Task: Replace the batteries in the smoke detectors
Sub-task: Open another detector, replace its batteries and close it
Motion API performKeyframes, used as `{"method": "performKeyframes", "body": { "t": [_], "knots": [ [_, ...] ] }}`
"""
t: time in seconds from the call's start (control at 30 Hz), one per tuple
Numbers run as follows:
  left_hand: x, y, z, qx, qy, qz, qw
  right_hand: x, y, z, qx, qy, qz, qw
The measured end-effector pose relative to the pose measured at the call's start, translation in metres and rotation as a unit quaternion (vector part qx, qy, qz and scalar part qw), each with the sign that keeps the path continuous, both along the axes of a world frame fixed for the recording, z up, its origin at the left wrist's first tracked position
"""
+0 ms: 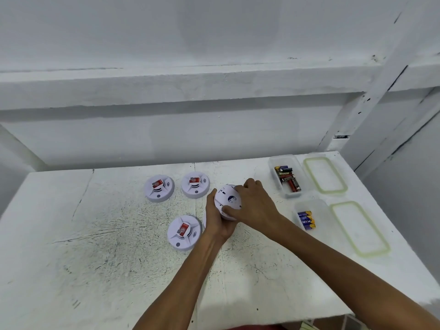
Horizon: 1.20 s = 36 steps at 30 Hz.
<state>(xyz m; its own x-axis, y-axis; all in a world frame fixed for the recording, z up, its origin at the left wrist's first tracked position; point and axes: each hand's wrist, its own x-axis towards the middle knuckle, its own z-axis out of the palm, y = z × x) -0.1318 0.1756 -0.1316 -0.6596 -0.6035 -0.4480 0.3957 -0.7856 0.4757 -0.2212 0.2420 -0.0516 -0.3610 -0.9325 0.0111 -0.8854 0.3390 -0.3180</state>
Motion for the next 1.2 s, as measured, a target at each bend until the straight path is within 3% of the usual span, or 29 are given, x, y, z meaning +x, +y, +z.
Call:
{"method": "performKeyframes", "body": {
  "t": [0.3, 0.57, 0.67, 0.77, 0.83, 0.9, 0.97, 1.07, 1.13, 1.2],
  "knots": [
    [0.002, 0.007, -0.001, 0.032, 0.000, -0.021, 0.999, 0.000, -0.006, 0.007, 0.010, -0.038, -0.023, 0.999],
    [0.004, 0.006, -0.003, 0.044, 0.000, -0.027, 0.999, -0.006, -0.007, 0.001, 0.004, 0.014, 0.021, 1.000],
    [0.005, 0.005, 0.003, 0.042, 0.007, -0.027, 0.999, -0.013, -0.007, 0.001, -0.012, -0.052, 0.007, 0.999],
    [0.006, 0.005, 0.006, 0.053, 0.025, -0.021, 0.998, -0.027, -0.010, 0.002, -0.021, -0.181, -0.039, 0.982],
    [0.007, 0.001, 0.003, 0.064, 0.031, -0.009, 0.997, -0.040, -0.011, 0.002, -0.050, -0.301, -0.079, 0.949],
    [0.010, -0.002, -0.002, 0.076, 0.033, -0.003, 0.997, -0.051, -0.010, -0.001, -0.087, -0.420, -0.134, 0.893],
    [0.013, -0.005, -0.002, 0.088, 0.045, -0.002, 0.995, -0.060, -0.008, -0.011, -0.110, -0.476, -0.182, 0.853],
    [0.018, -0.005, 0.002, 0.092, 0.049, 0.001, 0.995, -0.068, -0.006, -0.032, -0.121, -0.489, -0.258, 0.824],
    [0.020, -0.006, 0.003, 0.089, 0.046, 0.003, 0.995, -0.071, -0.002, -0.048, -0.106, -0.447, -0.295, 0.838],
    [0.021, -0.006, 0.004, 0.084, 0.041, 0.006, 0.996, -0.071, 0.002, -0.064, -0.068, -0.369, -0.292, 0.880]
  ]
}}
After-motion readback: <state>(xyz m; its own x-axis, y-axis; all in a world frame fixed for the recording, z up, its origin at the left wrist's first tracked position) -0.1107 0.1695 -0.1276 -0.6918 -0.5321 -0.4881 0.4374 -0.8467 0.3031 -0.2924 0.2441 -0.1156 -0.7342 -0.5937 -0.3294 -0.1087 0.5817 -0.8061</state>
